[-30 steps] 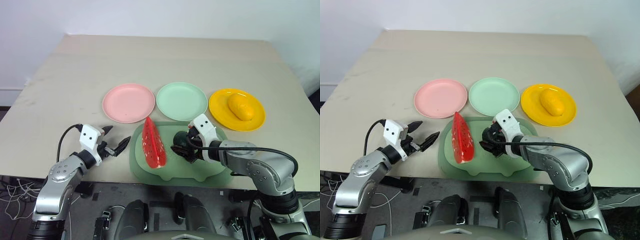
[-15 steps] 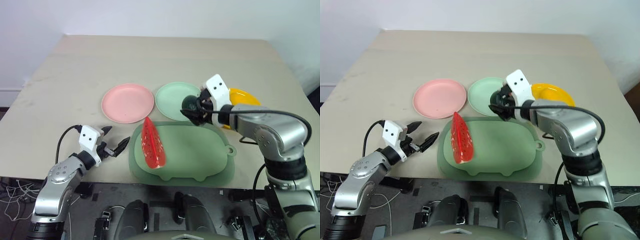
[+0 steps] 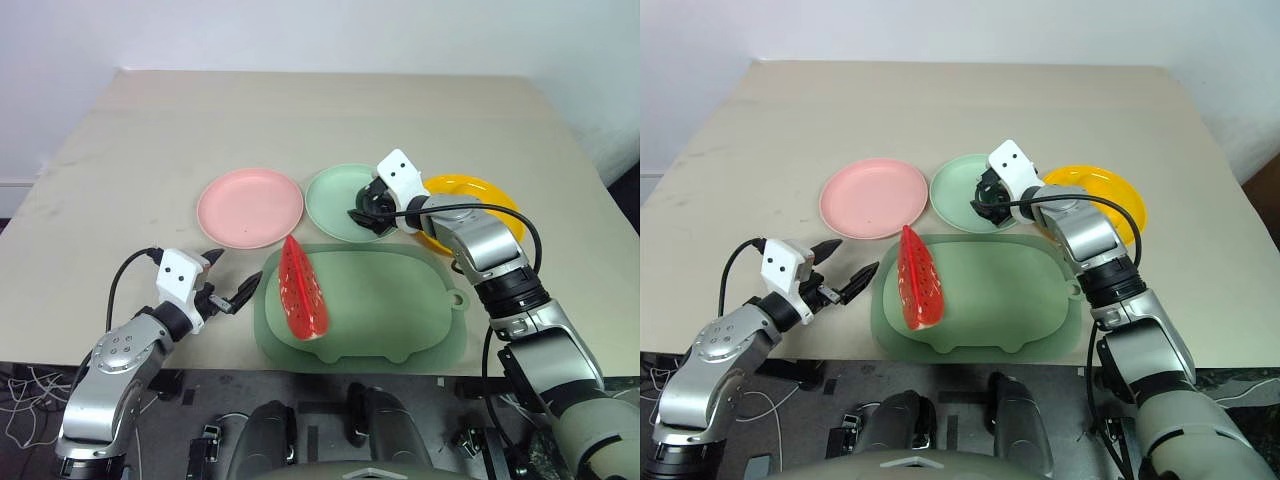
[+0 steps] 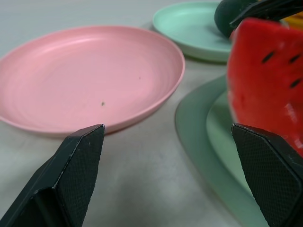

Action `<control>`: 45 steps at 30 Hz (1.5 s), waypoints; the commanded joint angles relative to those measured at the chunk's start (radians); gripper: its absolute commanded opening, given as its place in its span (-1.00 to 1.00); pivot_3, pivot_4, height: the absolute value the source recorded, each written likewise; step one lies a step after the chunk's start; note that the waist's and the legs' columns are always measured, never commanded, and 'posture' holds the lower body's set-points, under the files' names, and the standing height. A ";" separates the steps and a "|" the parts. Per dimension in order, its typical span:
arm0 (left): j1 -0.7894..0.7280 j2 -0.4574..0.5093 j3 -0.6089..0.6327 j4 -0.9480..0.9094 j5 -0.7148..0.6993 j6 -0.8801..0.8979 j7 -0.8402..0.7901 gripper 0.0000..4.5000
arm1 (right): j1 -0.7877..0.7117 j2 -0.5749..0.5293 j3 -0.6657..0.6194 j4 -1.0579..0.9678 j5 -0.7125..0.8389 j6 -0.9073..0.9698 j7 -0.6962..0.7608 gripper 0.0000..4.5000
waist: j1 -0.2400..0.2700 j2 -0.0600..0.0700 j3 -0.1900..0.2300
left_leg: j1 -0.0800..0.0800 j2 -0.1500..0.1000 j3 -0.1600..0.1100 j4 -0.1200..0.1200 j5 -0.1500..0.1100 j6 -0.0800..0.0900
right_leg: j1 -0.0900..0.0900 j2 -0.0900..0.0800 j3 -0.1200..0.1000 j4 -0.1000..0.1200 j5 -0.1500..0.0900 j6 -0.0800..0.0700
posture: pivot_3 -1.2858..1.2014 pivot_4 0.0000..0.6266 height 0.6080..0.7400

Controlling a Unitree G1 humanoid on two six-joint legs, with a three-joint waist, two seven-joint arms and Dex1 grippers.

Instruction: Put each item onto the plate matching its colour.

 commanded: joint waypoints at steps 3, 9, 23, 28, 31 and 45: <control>-0.062 0.007 0.081 -0.248 -0.219 0.240 0.126 1.00 | 0.054 -0.048 -0.117 -0.183 0.006 -0.099 0.032 1.00 | 0.003 0.000 0.000 | 0.000 0.000 -0.001 0.000 0.000 0.000 | 0.001 -0.001 0.000 0.000 0.000 0.000 | 0.03 -0.52 1.00; -0.226 0.015 0.037 -0.408 -0.442 0.623 0.387 1.00 | 0.139 -0.082 -0.201 -0.309 0.081 -0.126 0.126 1.00 | 0.000 0.000 0.000 | 0.002 -0.001 -0.002 0.000 0.000 0.000 | 0.003 0.000 0.000 0.000 0.000 0.000 | 0.03 -0.52 1.00; -0.393 0.030 -0.115 -0.215 -1.089 0.789 1.029 1.00 | 0.200 -0.044 -0.165 -0.318 0.015 -0.177 0.135 1.00 | 0.004 -0.001 0.000 | 0.004 -0.002 -0.003 0.000 0.005 -0.009 | 0.004 0.000 0.001 0.000 0.000 0.000 | 0.03 -0.52 1.00; -0.429 0.091 -0.228 -0.137 -1.169 0.745 1.145 1.00 | 0.221 -0.040 -0.182 -0.340 0.010 -0.175 0.120 1.00 | 0.006 -0.001 0.000 | 0.004 -0.003 -0.003 0.000 0.006 -0.010 | 0.005 0.000 0.000 0.000 0.000 0.000 | 0.03 -0.52 1.00; -0.459 0.089 -0.279 -0.071 -1.144 0.735 1.156 1.00 | 0.234 -0.035 -0.187 -0.360 0.009 -0.167 0.105 1.00 | 0.011 -0.001 0.000 | 0.004 -0.004 -0.003 0.000 0.006 -0.011 | 0.005 0.000 0.000 0.000 0.000 0.000 | 0.03 -0.52 1.00; -0.560 0.083 -0.297 -0.019 -1.060 0.689 1.076 0.45 | 0.481 -0.177 -0.385 -0.651 0.338 0.129 0.270 1.00 | 0.030 -0.001 0.000 | 0.004 -0.005 -0.004 0.000 0.006 -0.011 | 0.006 0.000 0.000 0.000 0.000 0.000 | 0.03 -0.52 1.00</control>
